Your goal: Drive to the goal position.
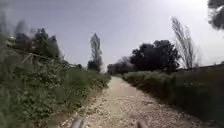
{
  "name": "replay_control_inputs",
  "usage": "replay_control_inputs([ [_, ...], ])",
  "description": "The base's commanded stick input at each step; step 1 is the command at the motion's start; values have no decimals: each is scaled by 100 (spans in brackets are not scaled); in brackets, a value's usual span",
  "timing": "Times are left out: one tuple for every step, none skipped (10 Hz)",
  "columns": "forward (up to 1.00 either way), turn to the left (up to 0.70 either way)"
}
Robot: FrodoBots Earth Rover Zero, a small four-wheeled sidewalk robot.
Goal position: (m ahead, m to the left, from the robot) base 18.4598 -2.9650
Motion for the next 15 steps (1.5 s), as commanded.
replay_control_inputs([
  [85, -18],
  [85, 0],
  [85, 0],
  [85, 0],
  [85, 0],
  [85, 0],
  [85, 0],
  [85, 0],
  [85, 0],
  [85, 0],
  [85, 0],
  [85, 0],
  [85, 0],
  [85, 0],
  [85, 0],
])
